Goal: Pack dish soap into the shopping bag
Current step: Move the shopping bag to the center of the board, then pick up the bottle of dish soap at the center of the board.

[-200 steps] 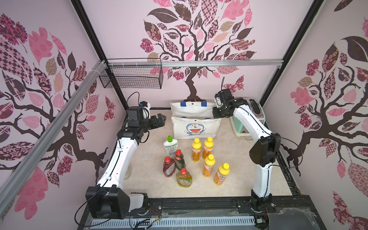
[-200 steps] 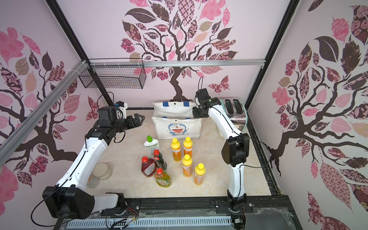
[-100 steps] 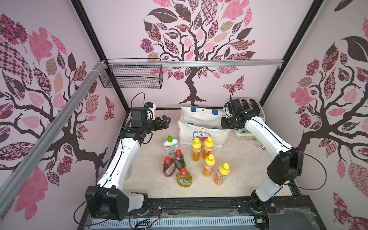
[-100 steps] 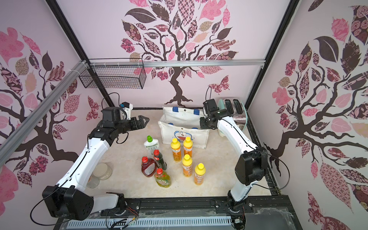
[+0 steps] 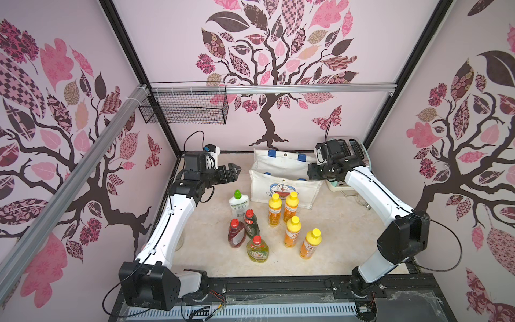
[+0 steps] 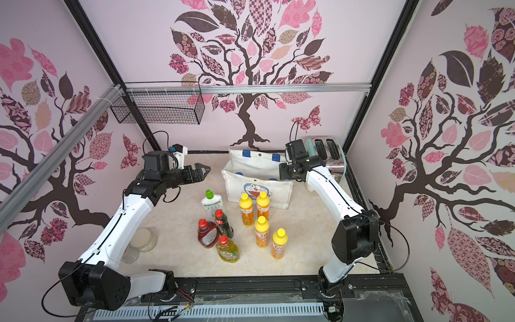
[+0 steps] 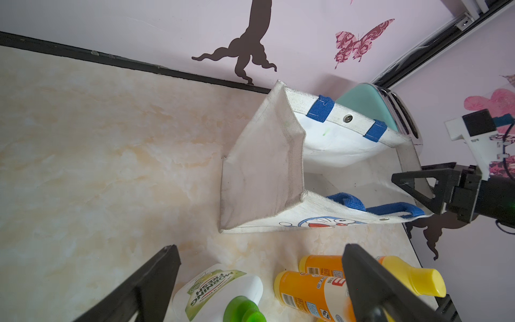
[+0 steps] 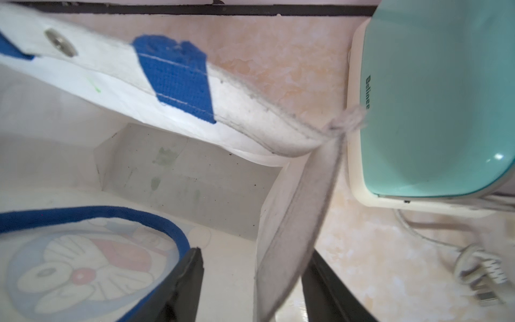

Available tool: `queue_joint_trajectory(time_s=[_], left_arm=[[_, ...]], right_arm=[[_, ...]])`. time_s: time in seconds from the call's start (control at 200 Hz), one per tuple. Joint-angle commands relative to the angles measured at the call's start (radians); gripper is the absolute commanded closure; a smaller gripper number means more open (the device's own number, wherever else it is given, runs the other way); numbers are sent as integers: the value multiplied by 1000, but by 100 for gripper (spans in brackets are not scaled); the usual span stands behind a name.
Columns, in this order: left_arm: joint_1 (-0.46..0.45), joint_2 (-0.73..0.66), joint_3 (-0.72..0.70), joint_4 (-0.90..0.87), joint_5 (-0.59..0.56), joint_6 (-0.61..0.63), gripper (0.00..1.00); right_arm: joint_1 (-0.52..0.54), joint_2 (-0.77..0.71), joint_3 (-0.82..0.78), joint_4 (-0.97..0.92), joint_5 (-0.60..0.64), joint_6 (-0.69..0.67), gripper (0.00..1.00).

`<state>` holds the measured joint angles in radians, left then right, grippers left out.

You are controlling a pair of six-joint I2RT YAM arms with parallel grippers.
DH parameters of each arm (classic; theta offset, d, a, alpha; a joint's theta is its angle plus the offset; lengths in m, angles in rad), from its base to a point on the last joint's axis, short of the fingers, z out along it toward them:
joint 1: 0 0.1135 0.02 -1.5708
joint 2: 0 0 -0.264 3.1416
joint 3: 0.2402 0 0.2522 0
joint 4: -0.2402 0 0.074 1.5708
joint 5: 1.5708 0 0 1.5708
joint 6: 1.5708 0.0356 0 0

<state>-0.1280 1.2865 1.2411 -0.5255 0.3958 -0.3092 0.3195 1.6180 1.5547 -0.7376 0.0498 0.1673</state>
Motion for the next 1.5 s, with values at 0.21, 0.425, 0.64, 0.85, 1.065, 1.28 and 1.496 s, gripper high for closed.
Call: queue_joint_trajectory(time_s=[0.21, 0.425, 0.64, 0.85, 1.065, 1.28, 1.496], left_arm=[[-4, -32, -27, 56, 110, -14, 3], [-2, -30, -31, 66, 132, -30, 3], [-6, -21, -38, 80, 152, -37, 3], [-13, -8, -43, 100, 196, -38, 3], [-28, 4, -48, 106, 209, -32, 3], [-33, 15, -48, 103, 208, -28, 3], [-50, 23, -45, 89, 183, -10, 3]], right_arm=[[13, -359, -119, -30, -24, 16, 25], [45, -670, -306, -55, -192, 54, 24], [49, -909, -439, -82, -314, 54, 25], [49, -1003, -508, -99, -404, 18, 25], [49, -1079, -574, -50, -550, -6, 26], [49, -1085, -636, -58, -592, -11, 27], [49, -1063, -681, -43, -611, -9, 27]])
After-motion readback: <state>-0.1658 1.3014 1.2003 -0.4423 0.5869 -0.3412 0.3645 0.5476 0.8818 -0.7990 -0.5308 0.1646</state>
